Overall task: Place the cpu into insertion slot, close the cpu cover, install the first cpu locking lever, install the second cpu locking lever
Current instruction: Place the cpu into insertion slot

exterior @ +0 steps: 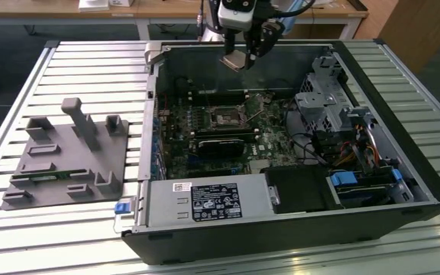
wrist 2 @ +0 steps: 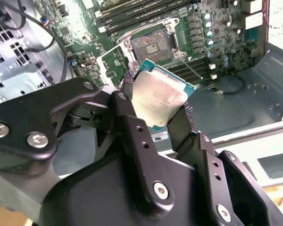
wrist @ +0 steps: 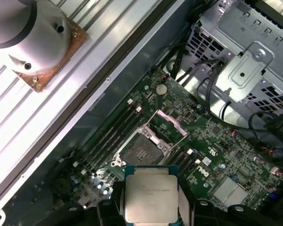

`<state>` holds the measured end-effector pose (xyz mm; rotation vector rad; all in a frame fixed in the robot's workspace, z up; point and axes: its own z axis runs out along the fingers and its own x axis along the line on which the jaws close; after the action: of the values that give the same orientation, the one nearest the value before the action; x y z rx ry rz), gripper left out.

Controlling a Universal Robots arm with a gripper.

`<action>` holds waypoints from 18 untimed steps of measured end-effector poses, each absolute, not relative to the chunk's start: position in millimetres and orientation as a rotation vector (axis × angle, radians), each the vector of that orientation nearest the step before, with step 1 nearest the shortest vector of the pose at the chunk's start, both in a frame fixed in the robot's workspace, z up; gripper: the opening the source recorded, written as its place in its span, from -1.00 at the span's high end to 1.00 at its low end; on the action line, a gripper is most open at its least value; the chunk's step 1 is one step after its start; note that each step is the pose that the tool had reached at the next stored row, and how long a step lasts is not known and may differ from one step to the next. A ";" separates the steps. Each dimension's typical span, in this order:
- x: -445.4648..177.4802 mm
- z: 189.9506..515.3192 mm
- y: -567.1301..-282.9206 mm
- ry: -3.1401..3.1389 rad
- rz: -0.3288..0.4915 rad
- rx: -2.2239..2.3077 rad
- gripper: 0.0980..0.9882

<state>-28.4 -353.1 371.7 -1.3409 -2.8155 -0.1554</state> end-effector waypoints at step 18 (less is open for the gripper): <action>-29.6 369.2 -353.1 -2.648 -0.156 -1.671 0.00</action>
<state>-29.6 -353.1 369.2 -1.6714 -2.6484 -0.1558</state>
